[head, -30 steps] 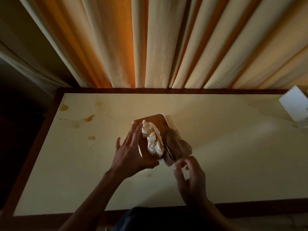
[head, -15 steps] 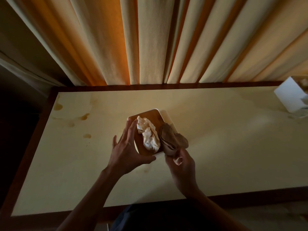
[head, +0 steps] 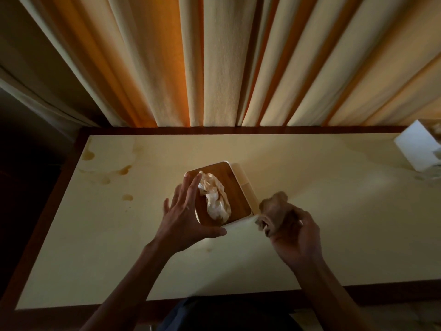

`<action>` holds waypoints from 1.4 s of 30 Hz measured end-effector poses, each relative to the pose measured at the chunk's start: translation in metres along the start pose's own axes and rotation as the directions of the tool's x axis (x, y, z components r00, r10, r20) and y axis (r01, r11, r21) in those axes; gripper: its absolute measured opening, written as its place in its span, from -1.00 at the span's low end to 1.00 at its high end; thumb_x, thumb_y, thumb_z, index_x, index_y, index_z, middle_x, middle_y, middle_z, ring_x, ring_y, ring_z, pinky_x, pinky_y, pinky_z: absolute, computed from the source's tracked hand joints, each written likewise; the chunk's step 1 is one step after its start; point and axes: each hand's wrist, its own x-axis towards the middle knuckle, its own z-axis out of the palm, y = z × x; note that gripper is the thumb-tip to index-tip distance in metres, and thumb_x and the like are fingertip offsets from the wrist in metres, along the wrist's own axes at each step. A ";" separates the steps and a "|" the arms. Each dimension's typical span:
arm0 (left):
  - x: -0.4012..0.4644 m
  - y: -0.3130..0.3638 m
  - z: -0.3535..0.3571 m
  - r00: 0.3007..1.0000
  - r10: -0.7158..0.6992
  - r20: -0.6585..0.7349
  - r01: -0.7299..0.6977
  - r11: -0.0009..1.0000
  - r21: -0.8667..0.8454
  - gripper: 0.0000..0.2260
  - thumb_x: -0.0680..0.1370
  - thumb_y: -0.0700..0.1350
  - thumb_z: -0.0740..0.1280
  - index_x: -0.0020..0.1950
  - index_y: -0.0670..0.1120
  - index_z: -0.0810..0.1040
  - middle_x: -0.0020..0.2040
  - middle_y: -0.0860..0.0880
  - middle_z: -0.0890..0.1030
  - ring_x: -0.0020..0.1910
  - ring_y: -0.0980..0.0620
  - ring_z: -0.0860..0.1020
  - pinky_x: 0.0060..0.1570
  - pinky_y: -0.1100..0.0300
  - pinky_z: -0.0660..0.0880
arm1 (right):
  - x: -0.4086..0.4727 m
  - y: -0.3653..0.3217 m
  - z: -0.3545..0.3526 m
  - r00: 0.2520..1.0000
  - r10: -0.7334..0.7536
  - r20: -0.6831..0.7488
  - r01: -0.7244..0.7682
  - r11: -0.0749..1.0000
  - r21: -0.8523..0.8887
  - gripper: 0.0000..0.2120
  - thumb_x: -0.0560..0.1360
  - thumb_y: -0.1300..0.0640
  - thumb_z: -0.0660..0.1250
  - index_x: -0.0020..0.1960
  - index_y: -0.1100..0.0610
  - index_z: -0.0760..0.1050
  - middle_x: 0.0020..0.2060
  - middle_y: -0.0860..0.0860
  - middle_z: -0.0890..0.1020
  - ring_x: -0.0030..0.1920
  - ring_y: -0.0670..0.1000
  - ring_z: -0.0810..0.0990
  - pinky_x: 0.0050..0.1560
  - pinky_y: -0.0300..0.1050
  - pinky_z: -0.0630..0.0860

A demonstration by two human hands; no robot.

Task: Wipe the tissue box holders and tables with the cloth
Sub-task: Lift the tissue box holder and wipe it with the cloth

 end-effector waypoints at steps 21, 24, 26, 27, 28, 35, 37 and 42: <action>0.056 0.047 -0.018 0.968 0.248 0.047 -0.250 0.913 0.323 -0.87 0.52 -0.09 0.38 -0.02 0.03 0.73 -0.01 0.10 0.70 0.02 0.07 0.62 0.07 0.11 0.53 | 0.020 0.002 0.041 0.993 0.106 0.055 -0.109 0.992 0.056 -0.90 0.43 0.17 0.24 -0.16 0.14 0.53 -0.14 0.13 0.57 -0.12 0.14 0.58 -0.07 0.00 0.51; 0.056 0.051 -0.017 0.967 0.247 0.060 -0.253 0.912 0.323 -0.86 0.54 -0.08 0.36 -0.05 -0.03 0.71 -0.03 0.03 0.68 -0.02 0.04 0.61 -0.02 0.12 0.55 | 0.021 0.005 0.040 0.992 0.113 0.051 -0.116 0.992 0.058 -0.85 0.48 0.15 0.24 -0.23 0.11 0.55 -0.12 0.12 0.57 -0.10 0.14 0.57 -0.03 0.03 0.47; 0.055 0.045 -0.019 0.958 0.288 0.009 -0.282 0.929 0.240 -0.86 0.49 0.03 0.38 -0.02 0.05 0.69 0.00 0.07 0.67 -0.02 0.05 0.60 -0.03 0.12 0.54 | 0.021 0.006 0.039 0.991 0.121 0.050 -0.124 0.991 0.052 -0.86 0.52 0.07 0.30 -0.11 0.13 0.54 -0.05 0.16 0.59 -0.07 0.15 0.59 -0.02 0.03 0.50; 0.055 0.041 -0.021 0.953 0.302 -0.013 -0.292 0.933 0.208 -0.78 0.46 0.13 0.37 0.05 0.11 0.65 0.04 0.11 0.65 -0.01 0.06 0.58 -0.01 0.09 0.54 | 0.020 0.005 0.038 0.991 0.118 0.068 -0.120 0.992 0.039 -0.81 0.52 0.01 0.32 -0.03 0.15 0.52 -0.02 0.18 0.60 -0.06 0.15 0.60 -0.03 0.02 0.53; 0.056 0.036 -0.023 0.953 0.302 -0.015 -0.293 0.936 0.196 -0.66 0.43 0.25 0.34 0.15 0.17 0.58 0.09 0.13 0.63 0.03 0.04 0.57 0.02 0.02 0.55 | 0.020 0.004 0.036 0.988 0.111 0.105 -0.112 0.994 0.010 -0.76 0.54 -0.03 0.31 0.03 0.15 0.50 0.00 0.19 0.61 -0.06 0.15 0.62 -0.06 0.01 0.56; 0.066 0.021 -0.061 0.942 0.064 0.329 -0.113 0.985 0.133 0.13 0.15 0.39 0.51 0.55 0.29 -0.08 0.62 0.00 -0.04 0.58 -0.07 -0.09 0.48 -0.27 0.09 | 0.010 -0.008 0.027 0.995 -0.040 0.087 0.060 0.970 -0.237 -0.78 0.51 0.10 0.34 0.10 0.18 0.50 -0.13 0.11 0.61 -0.27 0.07 0.61 -0.26 -0.04 0.60; 0.063 0.018 -0.062 0.903 0.060 0.425 -0.133 0.980 0.145 0.22 0.15 0.27 0.61 0.54 0.29 -0.18 0.61 0.02 -0.09 0.58 -0.06 -0.14 0.49 -0.25 0.05 | 0.007 -0.011 0.022 0.980 -0.198 -0.001 0.183 0.903 -0.389 -0.83 0.51 0.14 0.39 0.05 0.21 0.55 -0.18 0.11 0.60 -0.26 0.09 0.59 -0.26 -0.03 0.57; 0.052 0.009 -0.049 0.926 0.102 0.364 -0.172 0.971 0.166 0.27 0.11 0.32 0.60 0.54 0.26 -0.22 0.54 0.04 0.10 0.52 -0.06 0.08 0.42 -0.13 0.22 | -0.001 -0.004 0.007 0.873 -0.488 0.000 0.282 0.504 -0.816 -0.86 0.52 0.26 0.42 -0.16 0.29 0.50 -0.38 0.16 0.50 -0.36 0.12 0.46 -0.47 -0.06 0.49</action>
